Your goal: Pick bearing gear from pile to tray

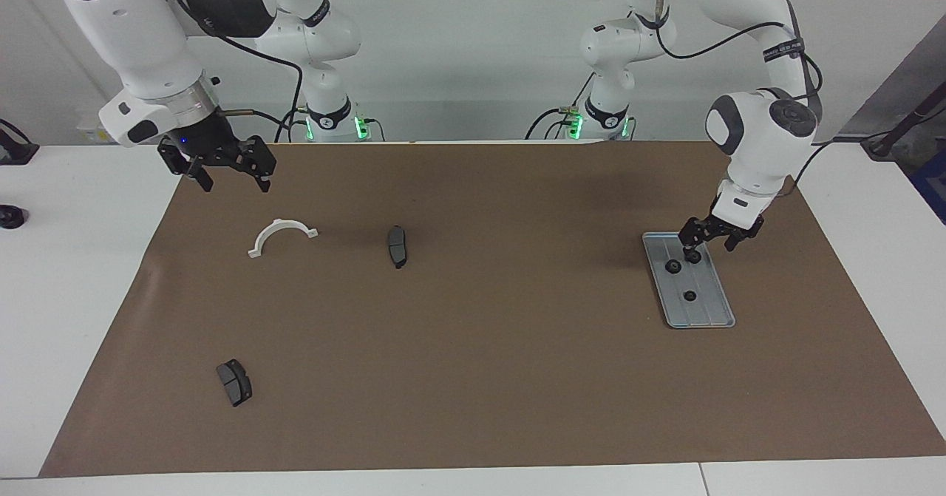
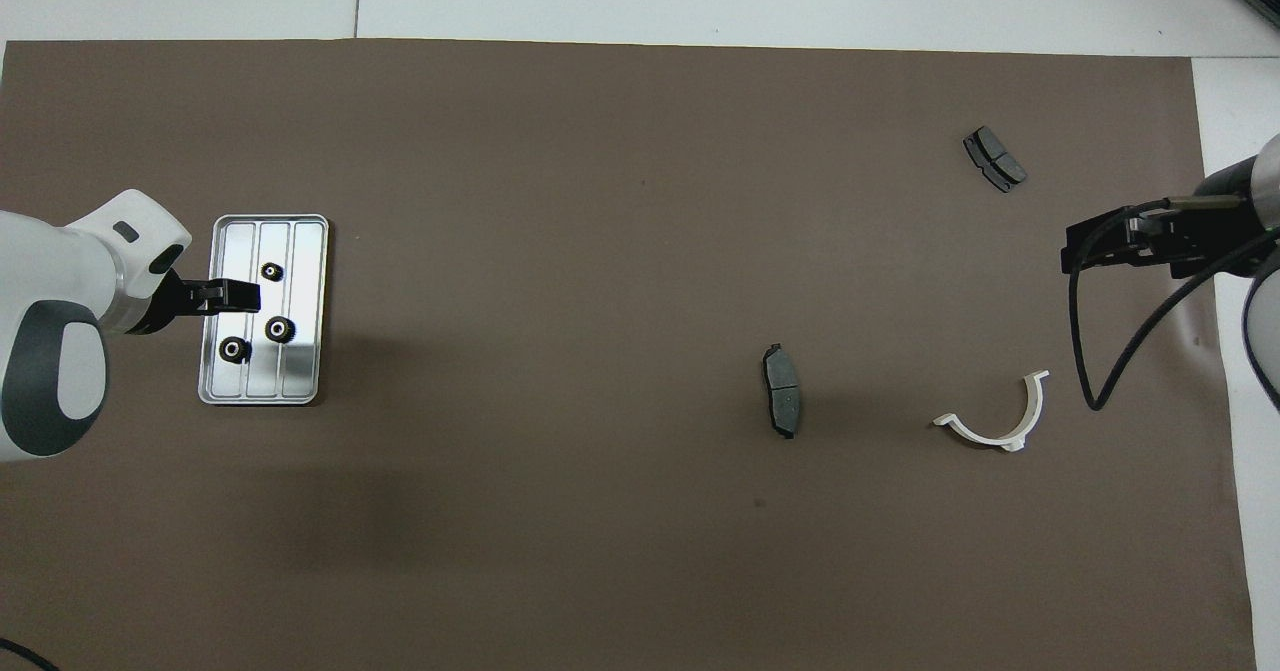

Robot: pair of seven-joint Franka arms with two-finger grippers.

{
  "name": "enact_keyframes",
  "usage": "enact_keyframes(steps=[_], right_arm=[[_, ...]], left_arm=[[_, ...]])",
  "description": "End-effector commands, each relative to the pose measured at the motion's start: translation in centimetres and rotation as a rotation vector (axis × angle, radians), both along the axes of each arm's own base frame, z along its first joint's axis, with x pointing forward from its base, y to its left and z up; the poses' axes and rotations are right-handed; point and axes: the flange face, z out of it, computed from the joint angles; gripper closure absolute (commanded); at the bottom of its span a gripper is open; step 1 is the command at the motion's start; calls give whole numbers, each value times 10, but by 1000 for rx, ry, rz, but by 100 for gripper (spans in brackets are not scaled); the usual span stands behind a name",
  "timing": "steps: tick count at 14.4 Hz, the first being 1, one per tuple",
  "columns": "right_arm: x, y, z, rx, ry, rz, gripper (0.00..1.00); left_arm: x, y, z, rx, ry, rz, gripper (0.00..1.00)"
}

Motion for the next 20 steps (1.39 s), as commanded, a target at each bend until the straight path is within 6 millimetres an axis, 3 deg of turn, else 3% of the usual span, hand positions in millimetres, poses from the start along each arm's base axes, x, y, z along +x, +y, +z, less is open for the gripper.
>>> enact_keyframes(steps=[1, 7, 12, 14, 16, 20], right_arm=[[-3, -3, -3, 6, 13, 12, 0], [-3, -5, -3, 6, 14, 4, 0], [-3, -4, -4, 6, 15, 3, 0], [-3, -4, -3, 6, 14, 1, 0], [-2, -4, -3, 6, 12, 1, 0], [-2, -5, -3, 6, 12, 3, 0]], left_arm=[[-6, -15, 45, 6, 41, -68, 0], [-7, -49, 156, 8, 30, -121, 0], [-11, -53, 217, -12, 36, -123, 0], [-14, -64, 230, -10, 32, -140, 0], [-16, -67, 230, -11, 30, -148, 0], [-17, -57, 235, -12, 24, -135, 0]])
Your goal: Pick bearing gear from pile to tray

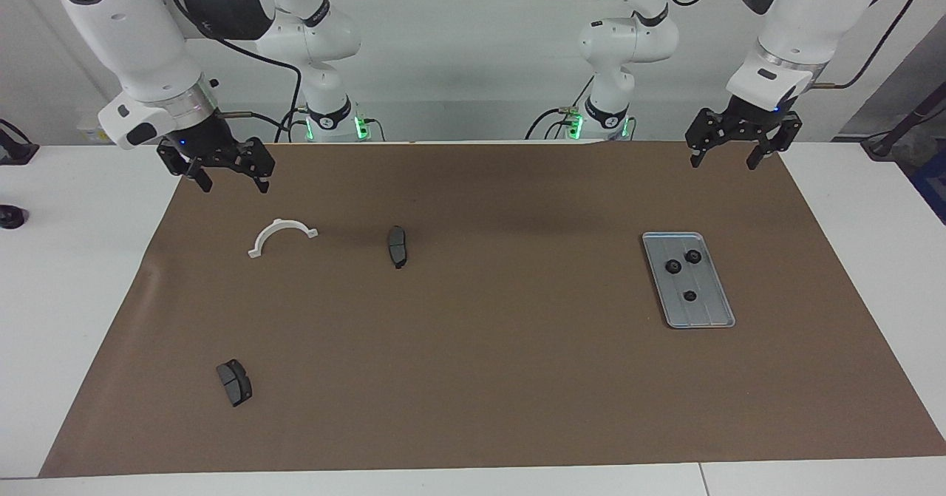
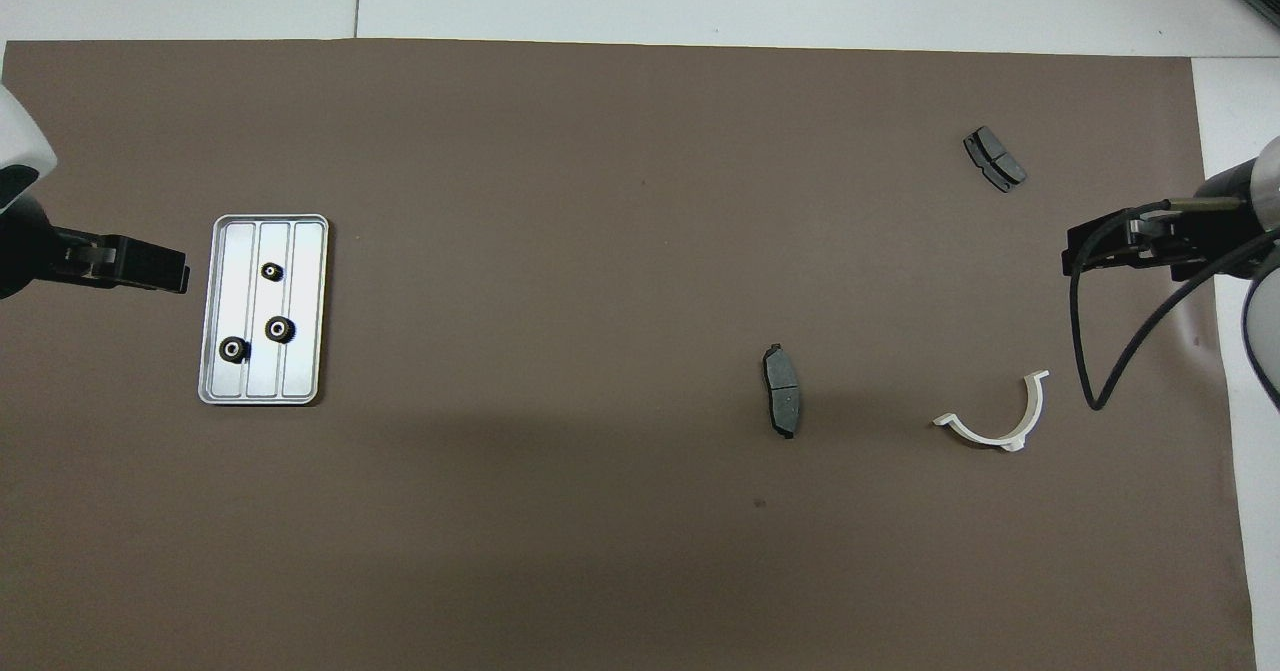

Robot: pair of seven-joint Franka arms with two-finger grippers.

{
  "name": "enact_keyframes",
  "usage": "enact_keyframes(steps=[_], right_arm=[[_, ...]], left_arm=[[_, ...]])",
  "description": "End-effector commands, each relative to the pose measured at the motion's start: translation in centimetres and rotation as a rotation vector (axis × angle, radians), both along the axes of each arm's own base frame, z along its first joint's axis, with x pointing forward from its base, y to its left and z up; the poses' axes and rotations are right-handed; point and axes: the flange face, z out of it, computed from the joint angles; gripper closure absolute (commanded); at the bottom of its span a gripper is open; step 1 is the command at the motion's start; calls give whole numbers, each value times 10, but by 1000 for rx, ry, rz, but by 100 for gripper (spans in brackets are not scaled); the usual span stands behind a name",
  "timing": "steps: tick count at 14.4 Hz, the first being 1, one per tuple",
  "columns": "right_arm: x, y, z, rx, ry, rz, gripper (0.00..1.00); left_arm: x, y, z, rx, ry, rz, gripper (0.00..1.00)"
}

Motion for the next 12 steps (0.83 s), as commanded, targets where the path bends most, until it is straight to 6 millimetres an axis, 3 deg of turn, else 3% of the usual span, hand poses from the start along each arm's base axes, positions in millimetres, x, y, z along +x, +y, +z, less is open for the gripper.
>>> enact_keyframes(steps=[1, 3, 5, 12], right_arm=[[-2, -3, -1, 6, 9, 7, 0], [-2, -2, -1, 6, 9, 8, 0], [-2, -2, -1, 6, 9, 8, 0], [-2, -4, -1, 6, 9, 5, 0]], left_arm=[[-1, 8, 8, -13, 14, 3, 0], [0, 20, 8, -14, 32, 27, 0], [1, 11, 23, -17, 2, 12, 0], [2, 17, 19, -63, -6, 41, 0]])
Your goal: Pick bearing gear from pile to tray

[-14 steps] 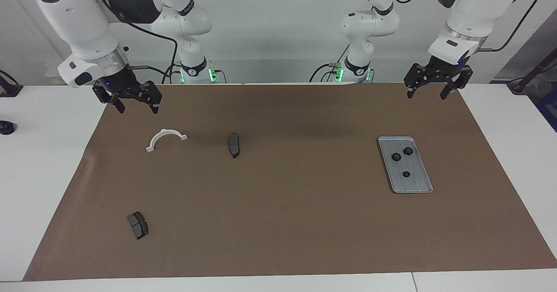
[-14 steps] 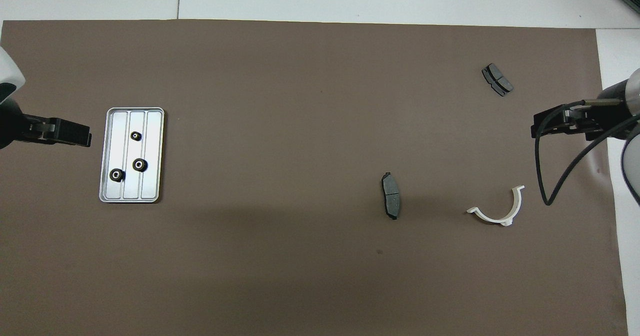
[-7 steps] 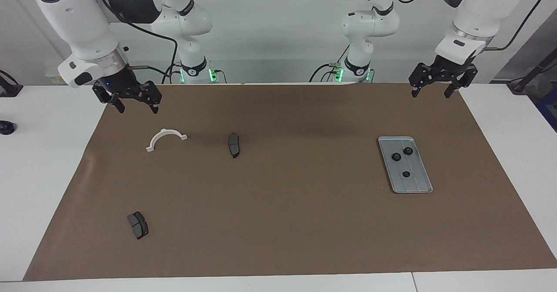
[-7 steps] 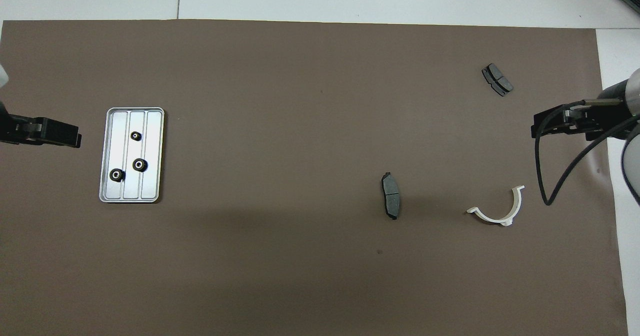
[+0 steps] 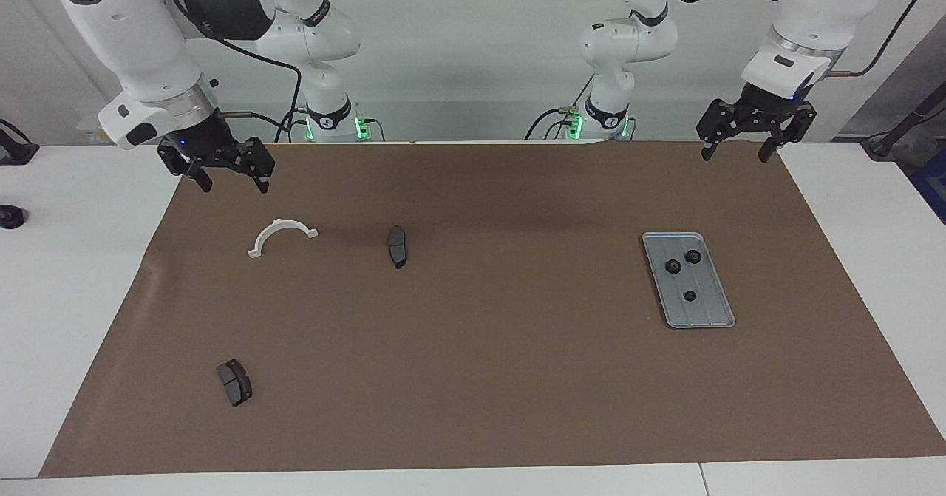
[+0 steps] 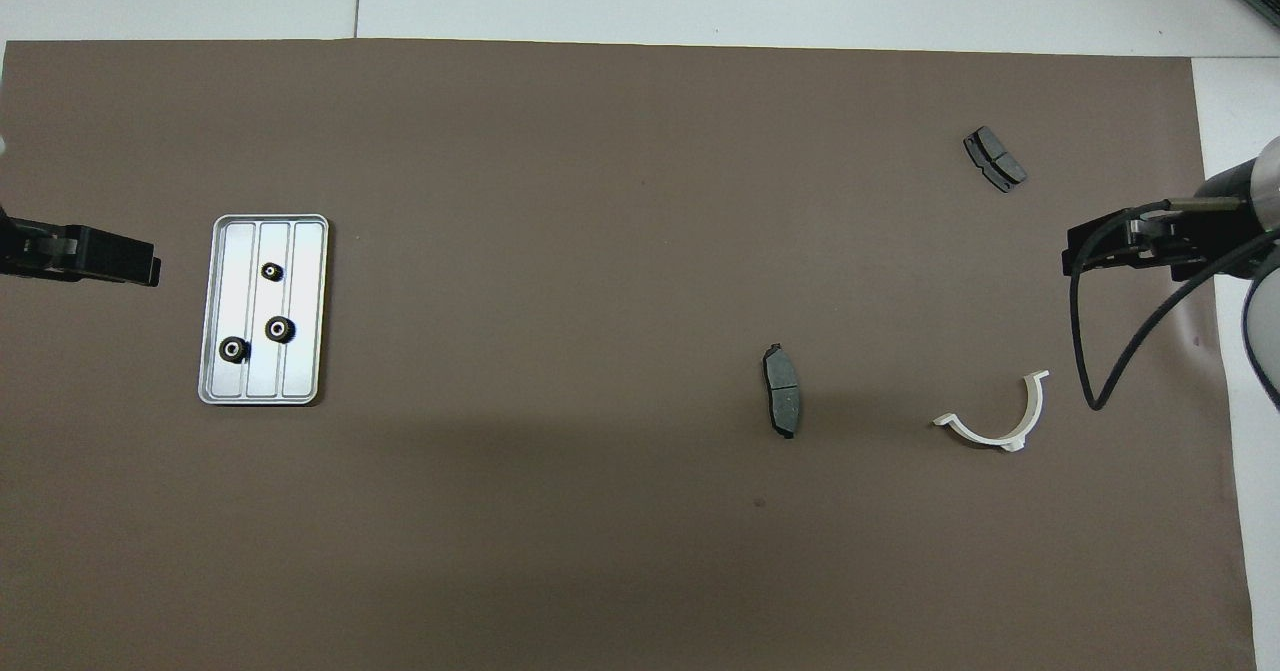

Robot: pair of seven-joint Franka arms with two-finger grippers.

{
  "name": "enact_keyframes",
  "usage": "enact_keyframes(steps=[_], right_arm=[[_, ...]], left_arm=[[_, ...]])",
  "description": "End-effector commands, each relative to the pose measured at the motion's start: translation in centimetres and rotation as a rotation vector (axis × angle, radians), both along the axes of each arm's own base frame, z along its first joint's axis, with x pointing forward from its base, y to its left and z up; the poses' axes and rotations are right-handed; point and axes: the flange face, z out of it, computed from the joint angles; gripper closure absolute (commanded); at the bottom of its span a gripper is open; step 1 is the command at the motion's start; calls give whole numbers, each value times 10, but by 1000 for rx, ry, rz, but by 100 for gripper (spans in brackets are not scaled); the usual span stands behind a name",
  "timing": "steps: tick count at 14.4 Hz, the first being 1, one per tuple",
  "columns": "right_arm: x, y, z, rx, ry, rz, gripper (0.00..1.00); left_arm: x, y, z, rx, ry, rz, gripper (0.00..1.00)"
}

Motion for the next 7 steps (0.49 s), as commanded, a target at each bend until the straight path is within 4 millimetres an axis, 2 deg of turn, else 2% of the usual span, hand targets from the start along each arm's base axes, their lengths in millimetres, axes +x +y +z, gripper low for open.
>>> enact_keyframes(steps=[1, 7], right_arm=[[-2, -3, -1, 6, 9, 7, 0], [-2, -5, -1, 6, 9, 2, 0]], left_arm=[[2, 9, 3, -76, 4, 25, 0], [-1, 7, 0, -53, 22, -1, 0]])
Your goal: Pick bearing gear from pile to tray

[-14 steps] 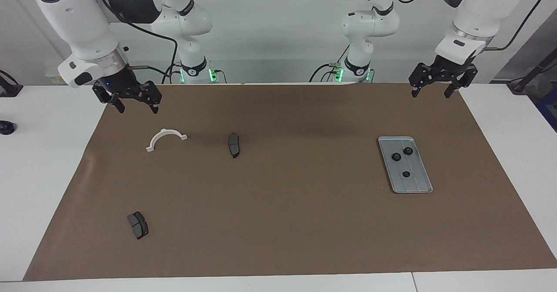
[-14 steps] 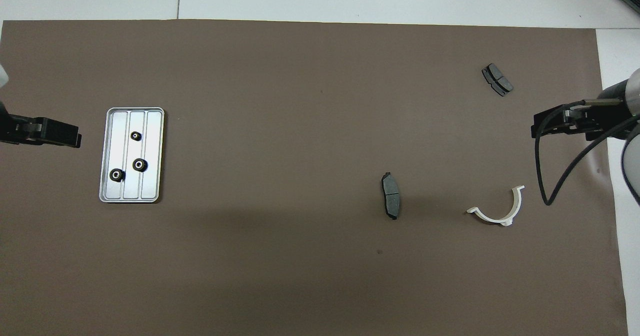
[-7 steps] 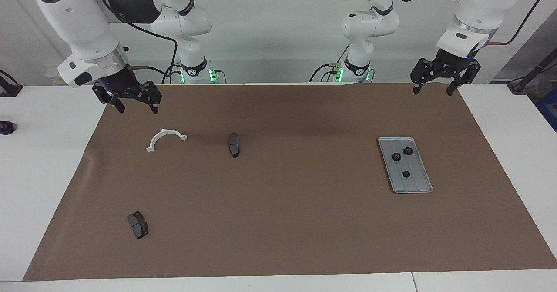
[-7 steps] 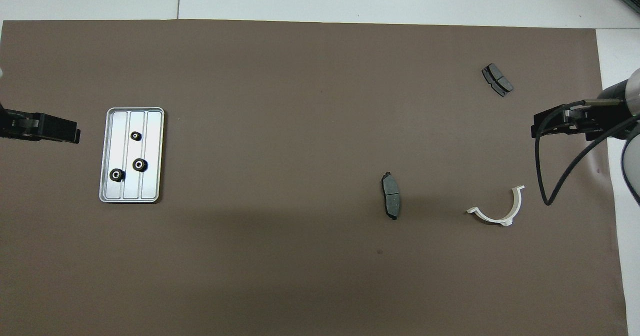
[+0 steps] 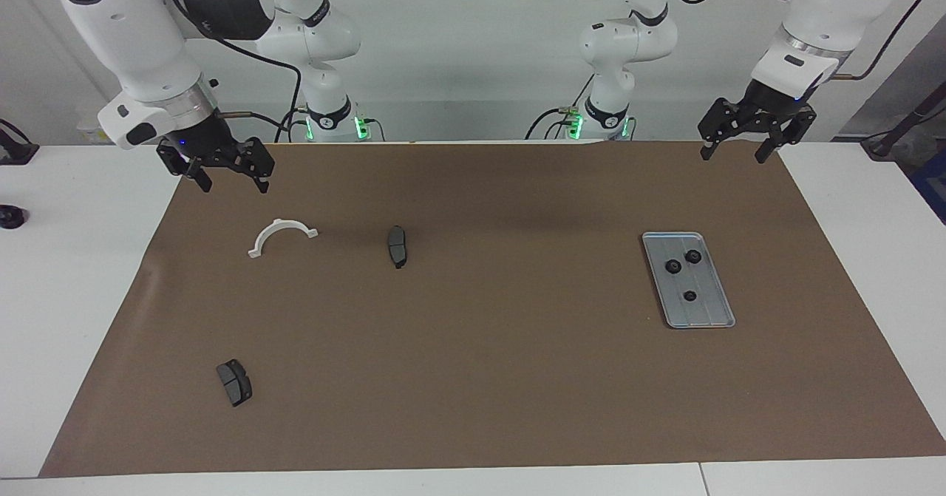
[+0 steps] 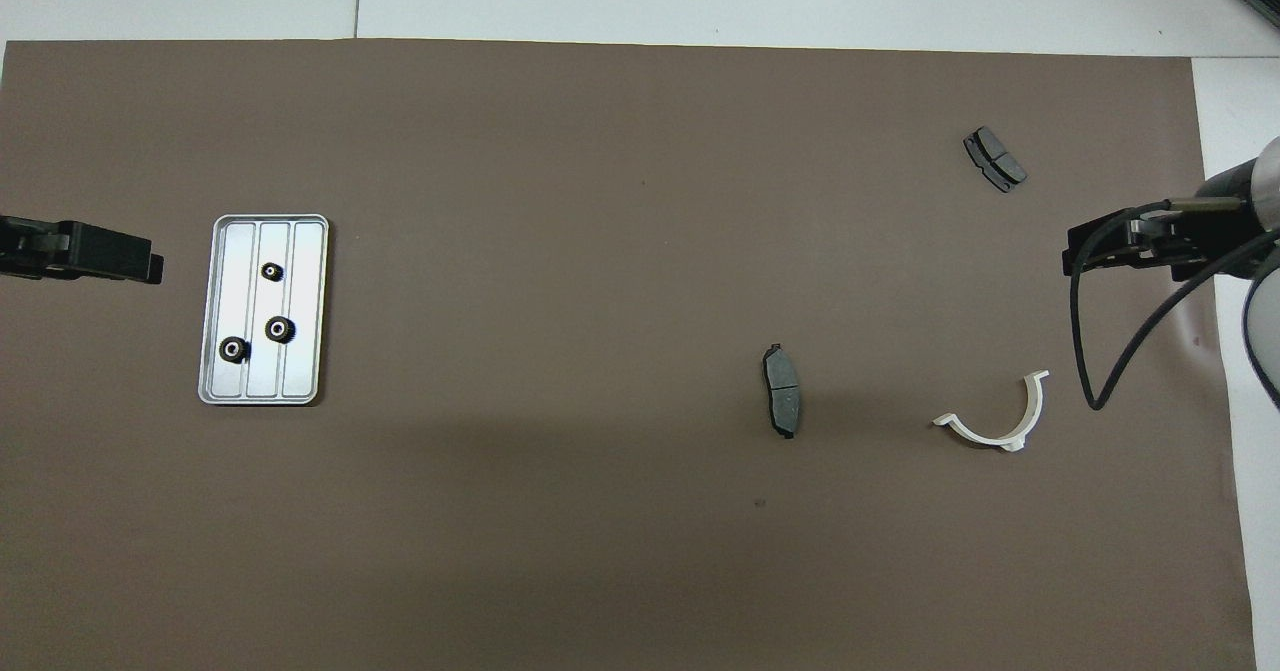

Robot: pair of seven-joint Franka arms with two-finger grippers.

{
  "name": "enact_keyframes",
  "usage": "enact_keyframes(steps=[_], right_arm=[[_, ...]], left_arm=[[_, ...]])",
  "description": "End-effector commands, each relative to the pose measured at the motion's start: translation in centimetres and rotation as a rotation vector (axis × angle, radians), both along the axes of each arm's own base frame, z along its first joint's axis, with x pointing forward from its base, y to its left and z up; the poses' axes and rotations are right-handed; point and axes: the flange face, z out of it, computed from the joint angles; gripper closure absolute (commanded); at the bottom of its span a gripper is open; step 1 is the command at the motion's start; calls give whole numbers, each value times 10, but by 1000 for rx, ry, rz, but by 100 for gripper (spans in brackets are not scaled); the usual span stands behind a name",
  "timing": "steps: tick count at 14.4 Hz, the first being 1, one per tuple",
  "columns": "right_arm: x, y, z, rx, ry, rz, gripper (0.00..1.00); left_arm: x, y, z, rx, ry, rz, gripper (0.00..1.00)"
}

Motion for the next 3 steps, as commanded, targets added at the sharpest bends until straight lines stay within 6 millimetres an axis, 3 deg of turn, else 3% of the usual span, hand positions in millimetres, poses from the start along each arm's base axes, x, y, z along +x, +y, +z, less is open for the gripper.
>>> enact_keyframes(steps=[1, 3], right_arm=[[-2, -5, -1, 6, 9, 3, 0], [-2, -6, -1, 6, 9, 2, 0]], left_arm=[[-2, 1, 1, 2, 17, -17, 0], [-2, 1, 1, 2, 17, -15, 0]])
